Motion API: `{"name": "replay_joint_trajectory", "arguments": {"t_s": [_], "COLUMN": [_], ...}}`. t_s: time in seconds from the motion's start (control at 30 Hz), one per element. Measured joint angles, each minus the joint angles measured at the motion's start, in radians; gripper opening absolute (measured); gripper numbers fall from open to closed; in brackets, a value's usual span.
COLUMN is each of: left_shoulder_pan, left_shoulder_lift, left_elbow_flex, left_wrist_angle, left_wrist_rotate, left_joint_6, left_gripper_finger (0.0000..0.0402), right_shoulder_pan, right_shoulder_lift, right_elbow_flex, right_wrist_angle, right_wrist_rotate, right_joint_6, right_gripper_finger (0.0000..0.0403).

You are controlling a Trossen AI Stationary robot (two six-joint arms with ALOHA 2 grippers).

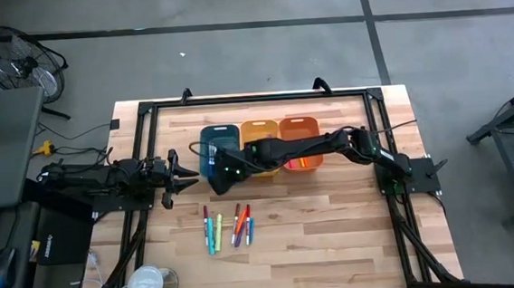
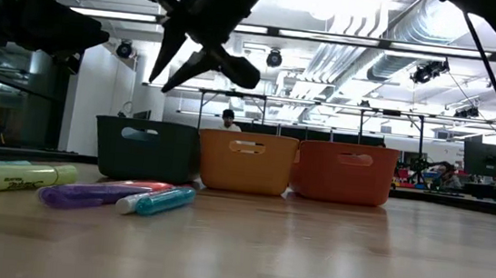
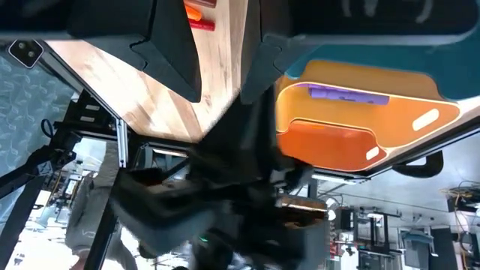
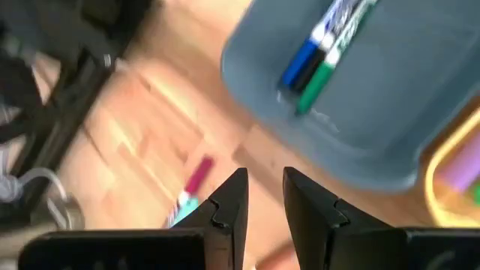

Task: Pick & Place Markers
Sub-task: Put the blue pen into the orange bin

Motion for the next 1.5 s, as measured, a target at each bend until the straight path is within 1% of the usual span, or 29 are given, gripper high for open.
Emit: {"name": "replay_joint_trajectory", "arguments": {"t_s": [0.2, 0.3, 0.43, 0.63, 0.83, 1.07, 1.17, 1.5], "left_shoulder_pan": [0.000, 0.000, 0.000, 0.000, 0.000, 0.000, 0.000, 0.000], "left_shoulder_lift": [0.000, 0.000, 0.000, 0.000, 0.000, 0.000, 0.000, 0.000], "left_elbow_flex": [0.000, 0.000, 0.000, 0.000, 0.000, 0.000, 0.000, 0.000], "left_wrist_angle": [0.000, 0.000, 0.000, 0.000, 0.000, 0.000, 0.000, 0.000], "left_wrist_rotate": [0.000, 0.000, 0.000, 0.000, 0.000, 0.000, 0.000, 0.000], "left_joint_6": [0.000, 0.000, 0.000, 0.000, 0.000, 0.000, 0.000, 0.000], "left_gripper_finger": [0.0094, 0.0094, 0.0094, 0.0094, 0.0094, 0.0094, 0.0094, 0.0094], "right_shoulder_pan": [0.050, 0.072, 0.106, 0.165, 0.228, 0.279, 0.288, 0.300], "right_shoulder_lift": [-0.001, -0.001, -0.001, -0.001, -0.001, 0.005, 0.027, 0.088], "right_elbow_flex": [0.000, 0.000, 0.000, 0.000, 0.000, -0.001, -0.001, -0.002], "right_wrist_angle": [-0.100, -0.177, -0.277, -0.391, -0.435, -0.448, -0.442, -0.399], "right_wrist_rotate": [-0.059, -0.082, -0.076, -0.014, 0.050, 0.049, 0.016, -0.021], "right_joint_6": [-0.019, 0.024, 0.112, 0.279, 0.428, 0.586, 0.654, 0.675], "right_gripper_finger": [0.0074, 0.0074, 0.0074, 0.0074, 0.0074, 0.0074, 0.0074, 0.0077]}}
